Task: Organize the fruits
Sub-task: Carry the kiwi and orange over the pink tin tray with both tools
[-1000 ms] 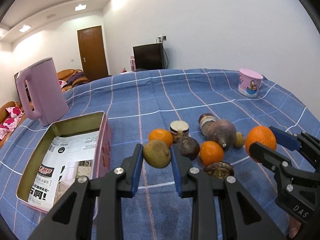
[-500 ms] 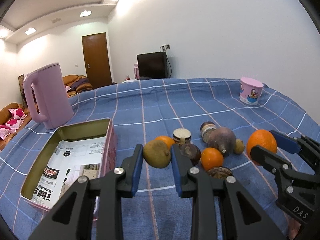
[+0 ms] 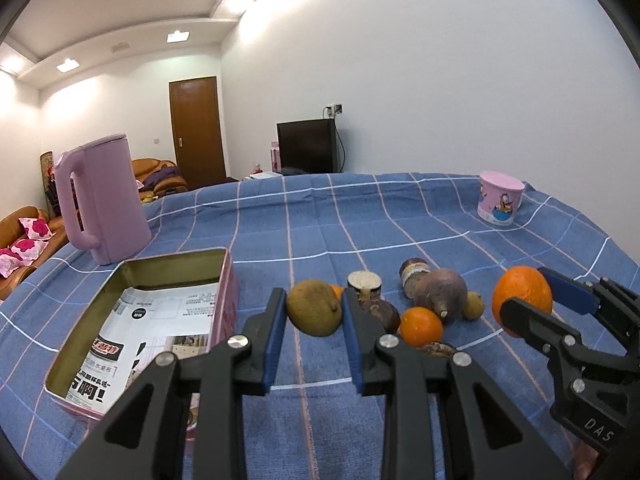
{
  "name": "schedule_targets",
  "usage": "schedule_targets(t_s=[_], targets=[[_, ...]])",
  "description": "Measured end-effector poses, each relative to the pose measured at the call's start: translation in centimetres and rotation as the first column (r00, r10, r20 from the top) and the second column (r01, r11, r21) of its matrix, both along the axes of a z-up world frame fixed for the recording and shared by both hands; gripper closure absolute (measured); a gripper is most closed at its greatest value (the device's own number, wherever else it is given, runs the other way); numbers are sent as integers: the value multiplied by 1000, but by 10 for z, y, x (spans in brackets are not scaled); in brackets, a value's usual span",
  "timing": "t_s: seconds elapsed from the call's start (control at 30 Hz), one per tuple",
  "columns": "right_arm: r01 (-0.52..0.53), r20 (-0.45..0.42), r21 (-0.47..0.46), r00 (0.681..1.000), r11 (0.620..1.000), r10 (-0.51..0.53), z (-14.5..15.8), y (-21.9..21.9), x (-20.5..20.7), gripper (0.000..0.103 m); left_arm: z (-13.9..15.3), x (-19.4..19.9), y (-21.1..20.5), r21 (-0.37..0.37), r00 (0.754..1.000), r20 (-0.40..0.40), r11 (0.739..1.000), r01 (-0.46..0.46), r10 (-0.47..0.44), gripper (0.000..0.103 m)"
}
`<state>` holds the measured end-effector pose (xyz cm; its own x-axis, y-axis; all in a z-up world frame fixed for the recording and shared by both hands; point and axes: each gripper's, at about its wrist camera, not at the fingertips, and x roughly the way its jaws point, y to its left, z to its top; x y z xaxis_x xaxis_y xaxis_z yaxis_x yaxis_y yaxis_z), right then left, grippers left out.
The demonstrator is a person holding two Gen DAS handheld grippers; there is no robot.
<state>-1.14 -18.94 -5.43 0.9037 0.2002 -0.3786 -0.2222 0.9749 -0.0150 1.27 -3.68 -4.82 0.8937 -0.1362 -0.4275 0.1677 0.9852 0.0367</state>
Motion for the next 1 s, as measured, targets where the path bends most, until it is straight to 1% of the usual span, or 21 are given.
schedule_targets(t_s=[0.37, 0.5, 0.57, 0.7, 0.8, 0.87, 1.0], targets=[[-15, 40, -6, 999, 1000, 15, 2, 1, -7, 54, 3, -6, -1, 0, 999, 40, 1000, -10, 10, 74], [-14, 38, -2, 999, 1000, 14, 2, 1, -7, 54, 5, -6, 3, -18, 999, 42, 1000, -11, 12, 74], [-13, 30, 1, 999, 1000, 13, 3, 0, -5, 54, 5, -5, 6, -27, 999, 30, 999, -17, 18, 74], [-26, 8, 24, 1000, 999, 26, 7, 1, 1, 54, 7, 0, 19, -32, 999, 12, 998, -48, 49, 74], [-48, 6, 12, 999, 999, 48, 15, 9, 5, 54, 11, 4, 34, -35, 996, 3, 996, -85, 85, 74], [-73, 4, 3, 997, 997, 73, 21, 18, 10, 54, 13, 5, 44, -21, 993, 2, 993, -119, 119, 74], [-157, -15, 30, 987, 987, 157, 35, 38, 25, 54, 17, 11, 71, -4, 983, -9, 983, -186, 186, 74]])
